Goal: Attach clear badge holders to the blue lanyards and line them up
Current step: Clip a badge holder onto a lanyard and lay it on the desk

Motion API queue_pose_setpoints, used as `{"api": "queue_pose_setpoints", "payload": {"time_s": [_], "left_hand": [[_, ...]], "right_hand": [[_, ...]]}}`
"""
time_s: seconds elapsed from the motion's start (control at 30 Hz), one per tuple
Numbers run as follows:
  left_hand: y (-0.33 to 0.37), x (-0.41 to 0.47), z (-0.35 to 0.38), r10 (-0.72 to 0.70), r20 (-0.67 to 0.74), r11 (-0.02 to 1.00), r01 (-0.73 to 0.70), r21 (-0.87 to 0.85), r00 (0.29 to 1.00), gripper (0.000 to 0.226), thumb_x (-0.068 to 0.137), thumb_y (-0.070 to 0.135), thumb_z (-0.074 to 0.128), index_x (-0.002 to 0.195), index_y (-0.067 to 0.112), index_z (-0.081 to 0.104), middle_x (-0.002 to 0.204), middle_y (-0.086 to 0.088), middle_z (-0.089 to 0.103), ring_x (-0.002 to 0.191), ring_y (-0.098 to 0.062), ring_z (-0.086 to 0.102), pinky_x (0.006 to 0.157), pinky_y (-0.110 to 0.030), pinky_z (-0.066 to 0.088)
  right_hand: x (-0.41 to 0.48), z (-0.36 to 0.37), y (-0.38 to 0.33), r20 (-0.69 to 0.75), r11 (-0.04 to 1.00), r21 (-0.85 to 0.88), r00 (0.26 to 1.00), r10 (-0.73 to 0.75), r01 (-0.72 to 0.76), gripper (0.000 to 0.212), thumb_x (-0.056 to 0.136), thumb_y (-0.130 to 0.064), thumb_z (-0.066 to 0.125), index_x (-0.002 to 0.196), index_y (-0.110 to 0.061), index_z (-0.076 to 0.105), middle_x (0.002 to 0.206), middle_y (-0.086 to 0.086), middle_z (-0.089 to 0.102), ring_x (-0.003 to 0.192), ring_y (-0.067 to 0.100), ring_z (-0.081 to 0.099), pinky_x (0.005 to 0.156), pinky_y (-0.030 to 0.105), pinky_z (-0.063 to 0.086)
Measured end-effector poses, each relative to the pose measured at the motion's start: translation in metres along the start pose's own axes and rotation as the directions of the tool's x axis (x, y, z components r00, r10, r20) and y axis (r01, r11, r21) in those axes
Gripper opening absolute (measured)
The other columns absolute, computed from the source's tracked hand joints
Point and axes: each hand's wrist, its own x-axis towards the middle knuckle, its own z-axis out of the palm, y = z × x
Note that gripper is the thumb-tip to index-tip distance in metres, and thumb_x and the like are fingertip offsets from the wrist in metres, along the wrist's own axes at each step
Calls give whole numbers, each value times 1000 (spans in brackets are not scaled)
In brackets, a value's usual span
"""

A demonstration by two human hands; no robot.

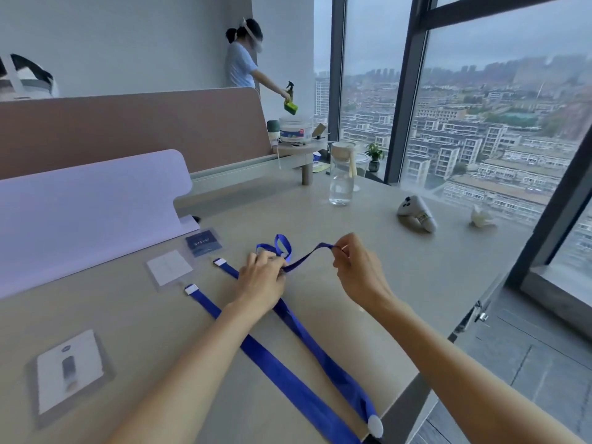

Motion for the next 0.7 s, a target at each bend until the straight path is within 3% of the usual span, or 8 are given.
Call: {"api": "queue_pose_setpoints", "payload": {"time_s": [0.13,0.27,0.3,0.37,0.47,0.57,0.7], "left_hand": [[3,8,0,-20,-59,1000,20,5,998,23,95,25,49,115,26,60,132,4,47,121,-22,36,97,-34,30],[9,21,-1,-27,-77,999,29,31,997,18,97,26,47,104,20,62,121,0,55,113,-24,41,88,-32,34],[13,24,-4,-35,-101,999,36,2,994,19,97,24,45,103,17,61,117,-3,57,110,-26,43,85,-32,36],[22,30,-14,-119,-139,962,79,-263,983,20,96,17,42,102,11,61,109,-8,62,101,-28,50,79,-35,42],[33,30,-39,-284,-66,661,146,-736,956,21,98,14,36,98,9,57,93,-6,68,74,-21,57,64,-31,47],[27,19,-68,-391,-78,463,122,-878,917,22,97,12,32,88,14,53,70,-4,62,69,-21,58,61,-28,47],[-11,-12,-115,-510,-97,269,51,-962,855,27,93,6,32,78,18,52,60,-1,48,66,-16,60,69,-31,53]], "right_hand": [[-1,-26,-21,-193,958,282,981,3,53,11,101,-13,37,104,-18,46,82,0,57,60,15,47,45,15,37],[-4,-49,-35,-278,926,367,960,25,82,20,100,-10,31,108,-20,46,75,-1,53,55,16,38,43,19,32],[-5,-54,-37,-283,928,362,959,25,83,19,99,-10,32,108,-20,47,75,-3,55,53,13,39,44,19,32],[-6,-60,-40,-260,922,383,965,43,62,19,97,-12,36,106,-20,51,80,-7,58,50,3,42,44,15,35],[-11,-60,-45,-170,902,431,985,38,39,18,94,-14,40,102,-22,54,84,-3,58,51,1,43,47,16,38],[-16,-46,-59,-122,884,461,992,-28,81,19,93,-16,39,100,-22,56,80,-5,54,58,4,44,59,25,39],[-20,-10,-95,-91,860,484,987,-136,163,26,103,-22,32,102,-16,58,79,-9,56,63,-6,50,67,20,39]]}}
